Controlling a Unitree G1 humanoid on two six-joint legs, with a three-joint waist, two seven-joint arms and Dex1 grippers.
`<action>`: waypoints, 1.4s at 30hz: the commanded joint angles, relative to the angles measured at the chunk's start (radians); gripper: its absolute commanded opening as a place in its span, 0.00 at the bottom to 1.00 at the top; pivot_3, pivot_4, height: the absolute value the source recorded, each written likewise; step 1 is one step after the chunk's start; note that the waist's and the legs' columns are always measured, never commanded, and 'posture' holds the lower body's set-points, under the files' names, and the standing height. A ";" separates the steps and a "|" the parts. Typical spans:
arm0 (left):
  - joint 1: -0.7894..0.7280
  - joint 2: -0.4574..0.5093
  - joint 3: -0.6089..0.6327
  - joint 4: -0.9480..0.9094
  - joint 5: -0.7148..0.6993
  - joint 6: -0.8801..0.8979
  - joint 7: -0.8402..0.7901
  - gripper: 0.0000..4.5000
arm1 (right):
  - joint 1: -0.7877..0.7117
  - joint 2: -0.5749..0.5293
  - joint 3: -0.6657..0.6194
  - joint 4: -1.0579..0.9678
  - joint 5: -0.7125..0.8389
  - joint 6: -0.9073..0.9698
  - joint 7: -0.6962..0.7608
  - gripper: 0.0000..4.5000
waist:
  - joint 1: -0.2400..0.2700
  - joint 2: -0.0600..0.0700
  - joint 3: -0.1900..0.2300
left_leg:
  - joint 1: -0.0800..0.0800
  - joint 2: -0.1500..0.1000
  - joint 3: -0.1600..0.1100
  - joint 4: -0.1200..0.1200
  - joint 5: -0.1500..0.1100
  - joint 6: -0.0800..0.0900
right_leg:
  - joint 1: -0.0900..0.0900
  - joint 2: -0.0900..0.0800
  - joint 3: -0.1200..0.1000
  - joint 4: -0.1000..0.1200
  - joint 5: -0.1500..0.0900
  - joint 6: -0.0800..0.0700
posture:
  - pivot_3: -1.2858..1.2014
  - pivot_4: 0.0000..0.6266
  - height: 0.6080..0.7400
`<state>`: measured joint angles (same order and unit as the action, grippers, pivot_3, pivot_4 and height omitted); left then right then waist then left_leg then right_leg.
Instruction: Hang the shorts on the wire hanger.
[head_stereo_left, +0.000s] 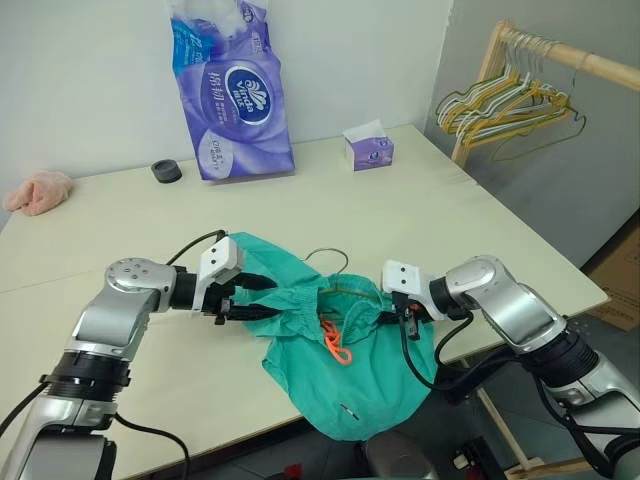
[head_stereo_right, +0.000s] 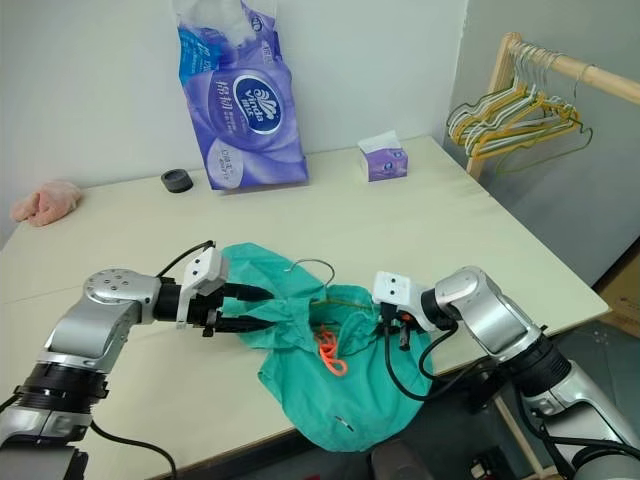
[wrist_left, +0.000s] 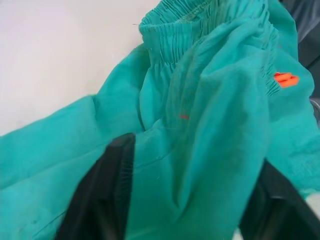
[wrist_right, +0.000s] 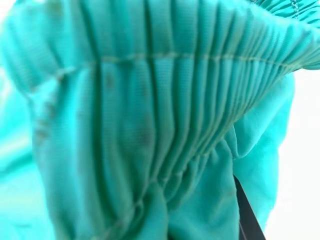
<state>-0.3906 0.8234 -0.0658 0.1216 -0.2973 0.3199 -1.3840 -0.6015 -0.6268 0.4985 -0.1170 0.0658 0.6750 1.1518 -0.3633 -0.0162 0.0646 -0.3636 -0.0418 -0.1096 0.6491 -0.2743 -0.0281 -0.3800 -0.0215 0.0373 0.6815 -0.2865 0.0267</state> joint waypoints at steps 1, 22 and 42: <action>0.002 0.042 0.046 -0.030 -0.016 -0.030 -0.015 0.69 | -0.011 -0.006 -0.021 -0.034 0.011 -0.018 0.007 0.00 | 0.000 0.000 0.000 | 0.000 0.000 0.000 0.000 0.000 0.000 | 0.000 0.000 0.000 0.000 0.000 0.000 | 0.36 0.05 1.00; 0.077 0.107 0.231 -0.014 -0.067 0.016 0.118 0.69 | 0.094 -0.220 -0.280 -0.101 0.182 0.169 0.019 0.00 | 0.009 0.001 0.000 | 0.000 0.000 0.001 0.000 0.000 0.000 | 0.000 0.000 0.001 -0.001 0.000 0.000 | 0.37 0.08 1.00; -0.091 -0.268 0.043 -0.398 -0.370 0.412 0.309 0.69 | 0.449 -0.247 -0.954 -0.242 0.373 0.596 -0.328 0.00 | 0.010 0.005 0.014 | 0.001 0.000 0.007 0.003 -0.003 0.004 | 0.006 0.001 0.004 -0.002 -0.003 0.006 | 0.30 0.16 1.00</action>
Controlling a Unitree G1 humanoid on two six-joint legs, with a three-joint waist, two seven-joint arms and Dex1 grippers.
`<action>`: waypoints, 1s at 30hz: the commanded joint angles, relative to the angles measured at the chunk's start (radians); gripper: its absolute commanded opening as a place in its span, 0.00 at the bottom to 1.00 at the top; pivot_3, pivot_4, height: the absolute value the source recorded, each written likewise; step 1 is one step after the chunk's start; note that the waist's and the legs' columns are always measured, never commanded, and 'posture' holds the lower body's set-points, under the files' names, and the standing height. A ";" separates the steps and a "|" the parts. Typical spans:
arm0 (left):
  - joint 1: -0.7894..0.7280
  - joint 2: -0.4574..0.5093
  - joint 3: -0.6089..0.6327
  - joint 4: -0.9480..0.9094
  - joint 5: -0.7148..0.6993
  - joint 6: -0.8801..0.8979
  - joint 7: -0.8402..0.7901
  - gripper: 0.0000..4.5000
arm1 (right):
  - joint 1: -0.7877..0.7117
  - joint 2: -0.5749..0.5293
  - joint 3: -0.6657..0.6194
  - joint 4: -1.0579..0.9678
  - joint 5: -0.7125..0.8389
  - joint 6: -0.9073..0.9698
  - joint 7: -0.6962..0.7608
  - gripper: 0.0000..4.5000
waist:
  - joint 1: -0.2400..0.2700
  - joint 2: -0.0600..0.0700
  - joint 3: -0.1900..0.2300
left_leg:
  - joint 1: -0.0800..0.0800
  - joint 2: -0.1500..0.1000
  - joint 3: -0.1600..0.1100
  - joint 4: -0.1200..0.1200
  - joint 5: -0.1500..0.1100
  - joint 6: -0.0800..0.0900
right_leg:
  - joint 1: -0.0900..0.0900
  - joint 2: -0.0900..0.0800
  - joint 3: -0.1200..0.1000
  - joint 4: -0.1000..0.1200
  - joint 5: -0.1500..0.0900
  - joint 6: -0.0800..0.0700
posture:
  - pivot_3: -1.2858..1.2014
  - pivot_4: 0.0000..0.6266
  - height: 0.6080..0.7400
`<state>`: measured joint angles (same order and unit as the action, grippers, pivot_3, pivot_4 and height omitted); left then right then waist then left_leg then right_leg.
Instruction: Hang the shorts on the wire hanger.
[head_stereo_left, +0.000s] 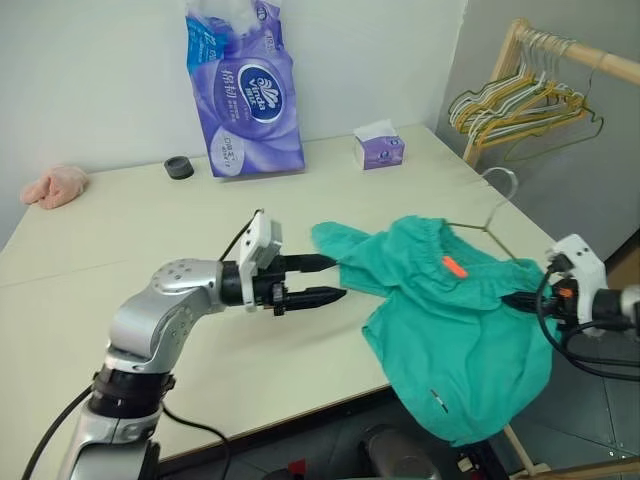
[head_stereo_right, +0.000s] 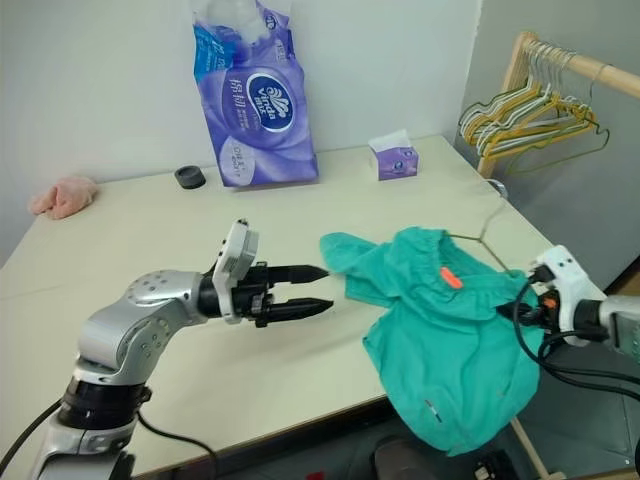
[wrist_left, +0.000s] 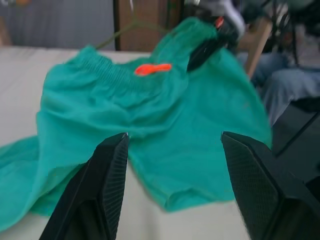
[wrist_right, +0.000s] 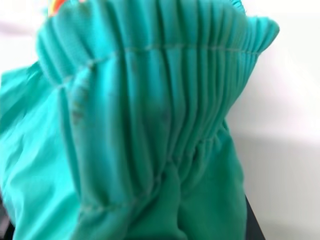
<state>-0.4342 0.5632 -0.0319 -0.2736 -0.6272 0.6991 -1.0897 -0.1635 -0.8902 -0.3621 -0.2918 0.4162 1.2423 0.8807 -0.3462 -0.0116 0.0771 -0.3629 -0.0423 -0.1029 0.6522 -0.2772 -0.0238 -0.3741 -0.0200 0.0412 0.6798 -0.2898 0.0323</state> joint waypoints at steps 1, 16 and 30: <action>-0.061 -0.009 0.007 0.010 -0.042 0.035 0.014 0.69 | 0.020 0.026 -0.109 -0.081 0.029 0.037 -0.071 0.00 | -0.016 0.002 0.002 | 0.000 0.000 0.000 0.000 0.000 0.000 | 0.000 0.000 0.000 0.000 0.000 0.000 | 0.30 0.16 1.00; -0.170 -0.131 -0.098 0.102 0.077 -0.071 0.096 0.69 | 0.111 -0.023 -0.388 -0.076 0.029 0.069 -0.214 0.00 | -0.086 0.001 0.006 | 0.000 -0.003 0.003 -0.004 -0.001 0.002 | 0.002 0.001 0.001 -0.005 -0.003 0.004 | 0.27 0.19 1.00; -0.418 -0.397 -0.153 0.257 0.127 -0.155 0.171 0.69 | -0.098 -0.137 -0.440 0.110 -0.079 -0.105 -0.395 0.00 | -0.223 -0.003 0.027 | 0.002 -0.002 0.023 -0.006 -0.010 0.016 | 0.006 0.002 0.006 -0.015 -0.003 0.007 | 0.26 0.22 1.00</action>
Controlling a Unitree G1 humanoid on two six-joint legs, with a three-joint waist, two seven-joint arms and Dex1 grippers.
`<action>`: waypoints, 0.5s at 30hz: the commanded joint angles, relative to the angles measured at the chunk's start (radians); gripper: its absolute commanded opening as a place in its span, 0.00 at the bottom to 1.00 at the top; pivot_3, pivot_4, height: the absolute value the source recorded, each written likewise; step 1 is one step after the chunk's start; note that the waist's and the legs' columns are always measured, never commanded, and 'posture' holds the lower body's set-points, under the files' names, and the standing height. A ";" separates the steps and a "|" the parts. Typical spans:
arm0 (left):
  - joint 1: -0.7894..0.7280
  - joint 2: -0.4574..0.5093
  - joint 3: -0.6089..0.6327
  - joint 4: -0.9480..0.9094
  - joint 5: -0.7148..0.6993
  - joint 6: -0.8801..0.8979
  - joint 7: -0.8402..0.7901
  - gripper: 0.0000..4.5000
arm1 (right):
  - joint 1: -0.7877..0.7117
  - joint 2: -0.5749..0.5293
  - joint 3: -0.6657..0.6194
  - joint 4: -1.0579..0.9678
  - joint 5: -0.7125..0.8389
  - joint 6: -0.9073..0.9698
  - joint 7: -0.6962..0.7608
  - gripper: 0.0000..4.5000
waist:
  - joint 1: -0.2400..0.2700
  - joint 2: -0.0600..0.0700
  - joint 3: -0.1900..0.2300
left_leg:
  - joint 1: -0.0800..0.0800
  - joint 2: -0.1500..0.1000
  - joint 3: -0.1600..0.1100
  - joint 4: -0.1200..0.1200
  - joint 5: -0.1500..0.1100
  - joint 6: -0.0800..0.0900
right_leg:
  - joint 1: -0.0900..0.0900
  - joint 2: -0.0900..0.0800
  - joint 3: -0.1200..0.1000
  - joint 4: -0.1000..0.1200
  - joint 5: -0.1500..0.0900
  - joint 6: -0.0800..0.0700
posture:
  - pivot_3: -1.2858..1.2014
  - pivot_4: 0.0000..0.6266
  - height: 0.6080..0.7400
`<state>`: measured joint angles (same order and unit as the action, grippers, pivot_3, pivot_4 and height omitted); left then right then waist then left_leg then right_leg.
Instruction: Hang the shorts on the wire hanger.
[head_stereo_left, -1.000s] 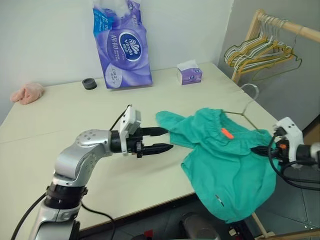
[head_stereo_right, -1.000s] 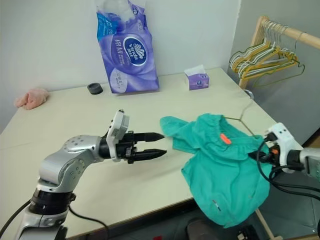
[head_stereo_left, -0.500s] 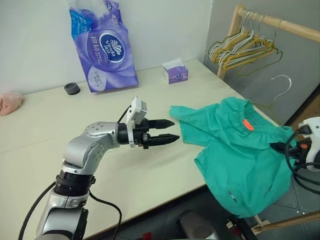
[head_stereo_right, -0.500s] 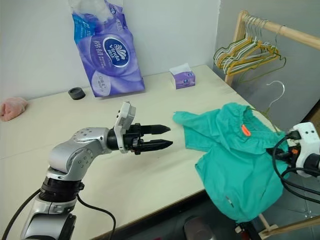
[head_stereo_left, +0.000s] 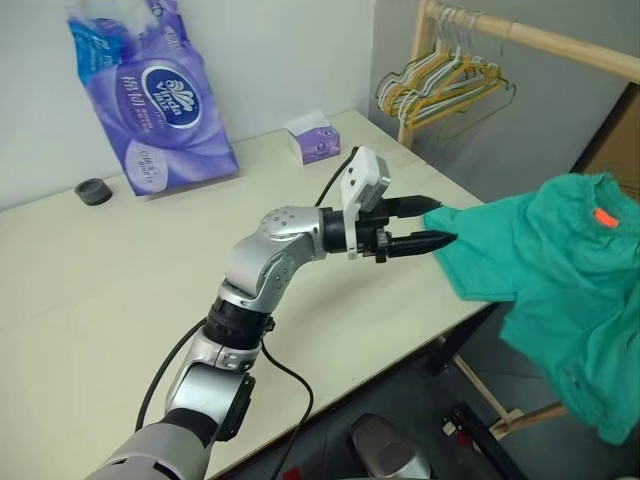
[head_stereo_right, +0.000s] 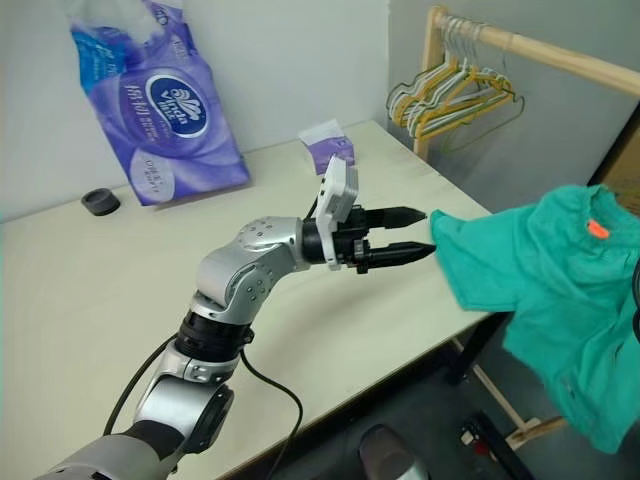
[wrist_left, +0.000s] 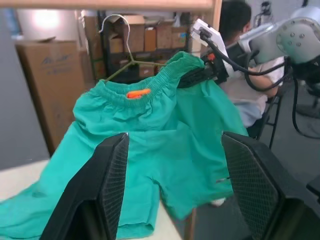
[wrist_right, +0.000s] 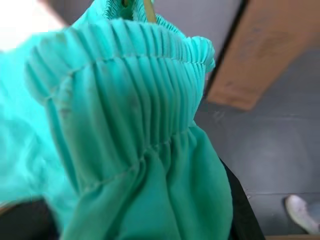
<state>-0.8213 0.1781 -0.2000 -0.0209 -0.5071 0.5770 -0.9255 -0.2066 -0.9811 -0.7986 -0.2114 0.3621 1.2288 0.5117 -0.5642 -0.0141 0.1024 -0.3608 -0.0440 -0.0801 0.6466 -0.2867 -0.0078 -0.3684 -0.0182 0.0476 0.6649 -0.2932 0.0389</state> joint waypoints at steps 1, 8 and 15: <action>-0.033 -0.017 0.008 0.010 0.016 -0.046 0.005 0.69 | -0.069 -0.058 0.010 0.050 -0.034 -0.132 -0.027 0.00 | -0.011 0.000 0.003 | 0.000 0.000 0.000 0.000 0.000 0.000 | 0.000 0.000 0.000 0.000 0.000 0.000 | 0.27 0.23 1.00; -0.020 -0.031 0.001 0.022 0.040 -0.071 0.006 0.69 | -0.145 -0.073 0.026 0.134 -0.066 -0.206 -0.088 0.00 | -0.014 0.001 0.015 | 0.001 0.000 0.002 0.000 0.000 0.001 | 0.001 0.000 0.002 -0.001 0.000 0.002 | 0.27 0.25 1.00; -0.025 -0.048 0.004 0.025 0.046 -0.080 0.016 0.69 | -0.243 -0.061 0.015 0.188 -0.060 -0.081 -0.163 0.00 | -0.014 0.002 0.028 | 0.002 -0.001 0.005 0.001 0.000 0.001 | 0.000 0.000 0.014 -0.001 0.003 0.006 | 0.27 0.26 1.00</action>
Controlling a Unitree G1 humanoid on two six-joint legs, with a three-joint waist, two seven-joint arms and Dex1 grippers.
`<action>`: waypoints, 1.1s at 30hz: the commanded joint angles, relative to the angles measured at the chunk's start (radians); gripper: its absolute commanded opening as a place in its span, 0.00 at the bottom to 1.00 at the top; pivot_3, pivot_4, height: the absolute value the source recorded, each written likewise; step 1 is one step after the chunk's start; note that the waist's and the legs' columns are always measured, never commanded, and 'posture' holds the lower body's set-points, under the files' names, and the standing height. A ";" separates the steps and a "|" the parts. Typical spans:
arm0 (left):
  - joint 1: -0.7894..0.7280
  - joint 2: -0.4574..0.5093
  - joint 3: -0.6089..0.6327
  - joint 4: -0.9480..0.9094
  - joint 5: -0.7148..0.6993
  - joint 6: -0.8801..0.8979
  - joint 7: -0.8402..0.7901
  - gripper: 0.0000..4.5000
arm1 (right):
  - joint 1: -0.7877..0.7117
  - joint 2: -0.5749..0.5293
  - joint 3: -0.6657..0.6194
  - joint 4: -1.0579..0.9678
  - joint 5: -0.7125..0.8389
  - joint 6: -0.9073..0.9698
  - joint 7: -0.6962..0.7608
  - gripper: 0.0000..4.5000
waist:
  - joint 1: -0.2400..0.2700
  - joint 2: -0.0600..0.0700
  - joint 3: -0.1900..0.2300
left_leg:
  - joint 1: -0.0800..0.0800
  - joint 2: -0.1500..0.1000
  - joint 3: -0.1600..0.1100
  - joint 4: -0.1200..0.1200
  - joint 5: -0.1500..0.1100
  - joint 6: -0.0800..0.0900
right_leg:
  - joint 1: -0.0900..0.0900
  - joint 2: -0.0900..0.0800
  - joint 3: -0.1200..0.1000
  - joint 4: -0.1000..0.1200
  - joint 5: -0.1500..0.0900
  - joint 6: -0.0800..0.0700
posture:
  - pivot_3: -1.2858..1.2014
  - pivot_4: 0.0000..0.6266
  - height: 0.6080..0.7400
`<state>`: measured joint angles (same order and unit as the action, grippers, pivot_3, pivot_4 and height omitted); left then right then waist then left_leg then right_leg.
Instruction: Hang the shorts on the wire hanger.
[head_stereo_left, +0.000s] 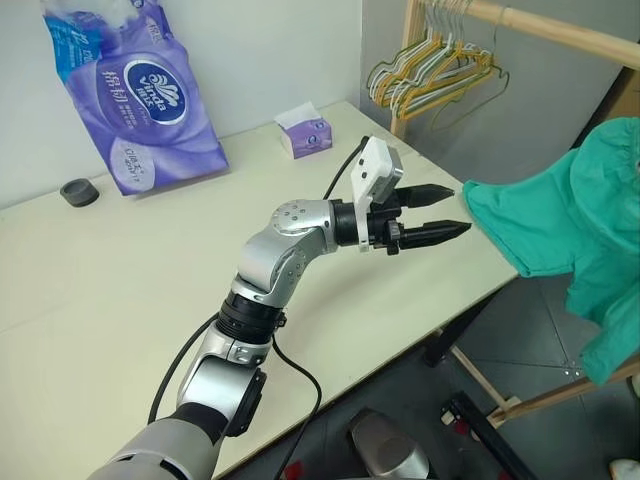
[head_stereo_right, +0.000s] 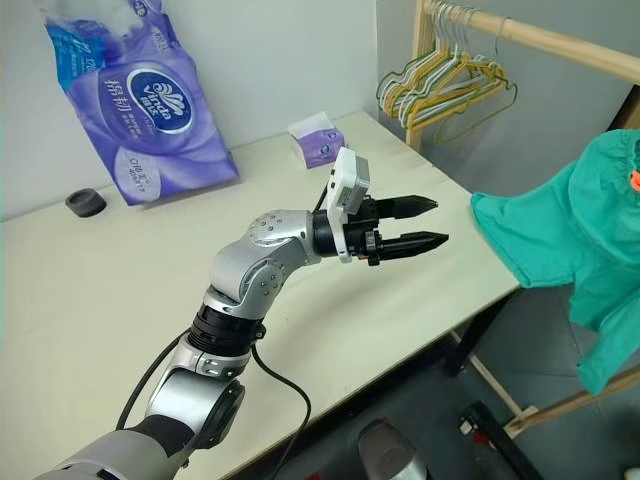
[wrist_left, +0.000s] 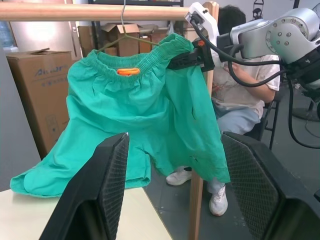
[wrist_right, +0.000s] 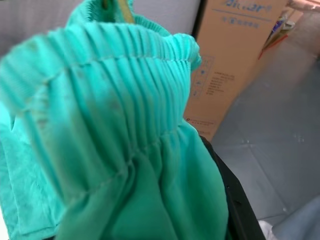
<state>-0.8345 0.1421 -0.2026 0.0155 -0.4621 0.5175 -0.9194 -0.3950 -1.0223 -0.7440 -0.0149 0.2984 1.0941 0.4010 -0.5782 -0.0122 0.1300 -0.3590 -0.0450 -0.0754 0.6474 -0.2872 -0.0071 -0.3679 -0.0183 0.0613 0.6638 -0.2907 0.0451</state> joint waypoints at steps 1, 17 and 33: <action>-0.014 -0.016 0.007 -0.011 0.001 -0.021 0.012 0.69 | -0.071 -0.015 -0.041 -0.006 0.004 0.076 -0.064 0.00 | 0.001 0.000 0.002 | 0.000 0.000 0.000 0.000 0.000 0.000 | 0.000 0.000 0.001 0.000 0.000 0.001 | 0.27 0.26 1.00; -0.186 -0.063 0.038 0.107 -0.040 -0.012 -0.059 0.69 | -0.276 0.199 -0.093 -0.231 -0.029 0.490 -0.215 0.00 | -0.003 0.005 0.011 | 0.001 -0.001 0.007 0.000 -0.001 0.001 | -0.002 0.000 0.010 -0.002 0.003 0.007 | 0.26 0.27 1.00; -0.302 -0.112 0.048 0.248 -0.042 -0.025 -0.127 0.70 | -0.359 0.270 -0.094 -0.322 -0.034 0.517 -0.211 0.61 | -0.017 0.006 0.016 | 0.001 0.000 0.011 0.000 -0.002 0.003 | -0.004 0.000 0.012 -0.001 0.003 0.009 | 0.26 0.26 1.00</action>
<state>-1.1038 0.0349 -0.1691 0.2805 -0.5035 0.5147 -1.0381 -0.7256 -0.7374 -0.8237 -0.2872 0.2575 1.6063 0.1824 -0.5948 -0.0059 0.1465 -0.3580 -0.0455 -0.0635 0.6477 -0.2892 -0.0036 -0.3721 -0.0184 0.0734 0.6625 -0.2874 0.0543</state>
